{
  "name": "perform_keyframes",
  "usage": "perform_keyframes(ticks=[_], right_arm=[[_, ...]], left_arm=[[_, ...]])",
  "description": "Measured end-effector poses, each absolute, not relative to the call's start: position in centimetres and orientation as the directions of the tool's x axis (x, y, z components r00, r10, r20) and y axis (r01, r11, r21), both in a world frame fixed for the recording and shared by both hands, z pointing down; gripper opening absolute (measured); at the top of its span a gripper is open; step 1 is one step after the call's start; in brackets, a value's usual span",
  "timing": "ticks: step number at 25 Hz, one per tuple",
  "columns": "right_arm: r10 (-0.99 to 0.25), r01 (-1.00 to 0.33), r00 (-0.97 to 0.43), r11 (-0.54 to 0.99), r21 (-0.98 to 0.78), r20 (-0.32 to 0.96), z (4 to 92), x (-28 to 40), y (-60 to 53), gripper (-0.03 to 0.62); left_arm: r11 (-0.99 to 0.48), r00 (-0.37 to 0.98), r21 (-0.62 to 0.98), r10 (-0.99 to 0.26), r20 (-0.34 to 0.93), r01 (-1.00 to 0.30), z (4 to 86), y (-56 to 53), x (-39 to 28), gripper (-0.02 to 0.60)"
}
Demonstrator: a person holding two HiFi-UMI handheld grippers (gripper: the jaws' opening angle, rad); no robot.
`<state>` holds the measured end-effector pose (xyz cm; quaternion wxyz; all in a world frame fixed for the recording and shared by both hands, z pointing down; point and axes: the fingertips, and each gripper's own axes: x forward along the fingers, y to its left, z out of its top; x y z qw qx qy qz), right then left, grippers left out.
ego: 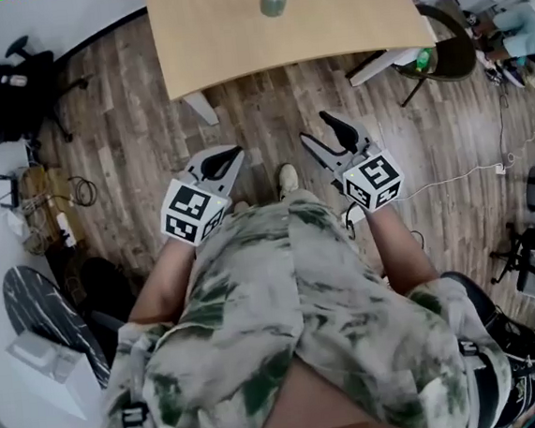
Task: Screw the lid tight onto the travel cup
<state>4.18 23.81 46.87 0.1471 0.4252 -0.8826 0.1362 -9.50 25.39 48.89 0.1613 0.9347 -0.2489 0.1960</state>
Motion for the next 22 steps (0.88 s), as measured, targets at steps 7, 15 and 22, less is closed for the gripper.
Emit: perform_keyframes(ticks=[7,15,22], right_arm=[[-0.666,-0.742,-0.646,0.662,-0.103,0.372,46.4,8.3,18.7,0.264],[-0.619,-0.693,-0.702,0.708,-0.137,0.353,47.2,12.3,14.5,0.264],[-0.599,-0.675,-0.719,0.724,-0.146,0.352,48.2,14.3,11.7,0.264]], left_arm=[[-0.791,0.766,0.184,-0.462,0.447,-0.584,47.8,21.5,-5.2,0.023],[-0.741,0.715,0.175,-0.513,0.475,-0.648,48.4,19.5,-1.1,0.023],[-0.708,0.685,0.176,-0.540,0.490,-0.684,48.8,18.1,0.4,0.023]])
